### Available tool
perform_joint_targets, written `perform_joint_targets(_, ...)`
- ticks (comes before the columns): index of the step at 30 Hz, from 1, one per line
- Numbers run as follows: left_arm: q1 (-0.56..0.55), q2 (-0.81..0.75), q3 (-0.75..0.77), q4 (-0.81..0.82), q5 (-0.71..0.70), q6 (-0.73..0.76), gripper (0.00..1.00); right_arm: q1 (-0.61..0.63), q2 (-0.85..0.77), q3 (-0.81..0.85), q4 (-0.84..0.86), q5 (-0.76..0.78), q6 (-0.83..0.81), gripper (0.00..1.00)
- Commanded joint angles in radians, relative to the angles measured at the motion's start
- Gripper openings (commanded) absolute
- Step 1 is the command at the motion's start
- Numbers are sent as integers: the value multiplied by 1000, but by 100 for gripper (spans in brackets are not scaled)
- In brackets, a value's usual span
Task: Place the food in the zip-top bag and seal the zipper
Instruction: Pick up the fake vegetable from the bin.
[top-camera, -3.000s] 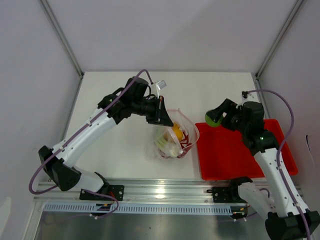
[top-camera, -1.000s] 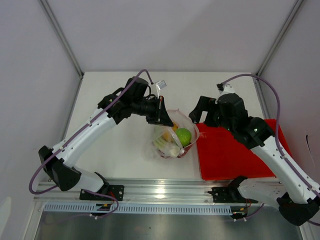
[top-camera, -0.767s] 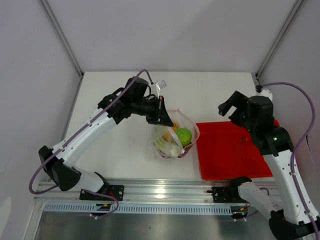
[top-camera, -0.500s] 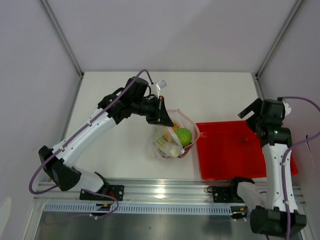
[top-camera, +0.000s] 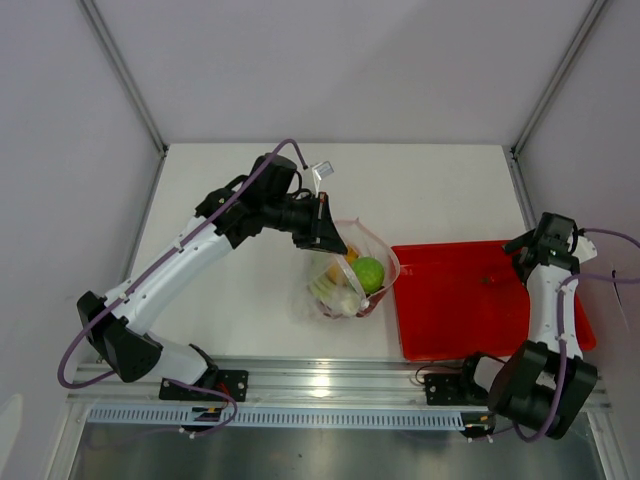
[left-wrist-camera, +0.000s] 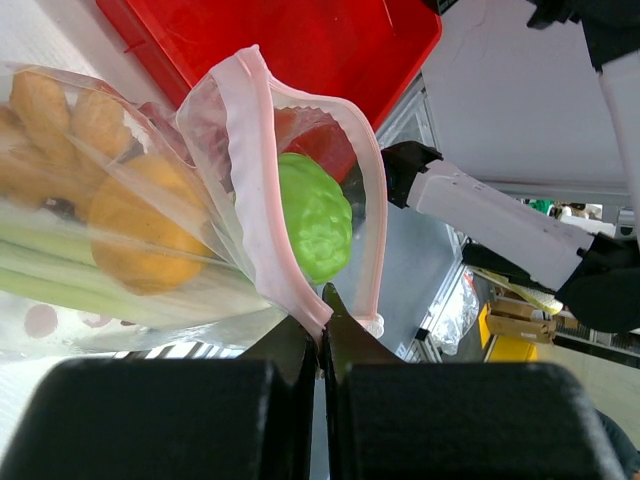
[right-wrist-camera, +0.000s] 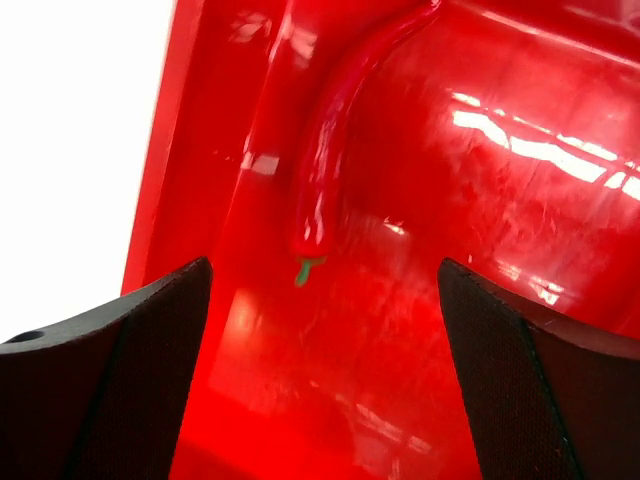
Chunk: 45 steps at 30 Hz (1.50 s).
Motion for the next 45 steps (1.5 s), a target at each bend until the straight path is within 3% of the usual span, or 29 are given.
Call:
perform_joint_targets(1,4,-36,58,34,43,2,1,-23,85,11,103,49,32,94)
perform_joint_targets(11,2,-44,67,11,29,13,1,-15,242,11,206,26,38,93)
perform_joint_targets(23,2,-26,74,16,35,10,1,103,412,1,274,74,43,93)
perform_joint_targets(32,4,-21,68,22,38,8,0,171,440,-61,280,120,77,91)
perform_joint_targets(37,2,-24,50,39,44,2,1,178,431,-91,275,138,81,67)
perform_joint_targets(44,2,-27,33,51,52,1,1,192,372,-141,267,158,77,49)
perform_joint_targets(45,2,-27,31,51,52,1,1,195,365,-144,264,157,77,42)
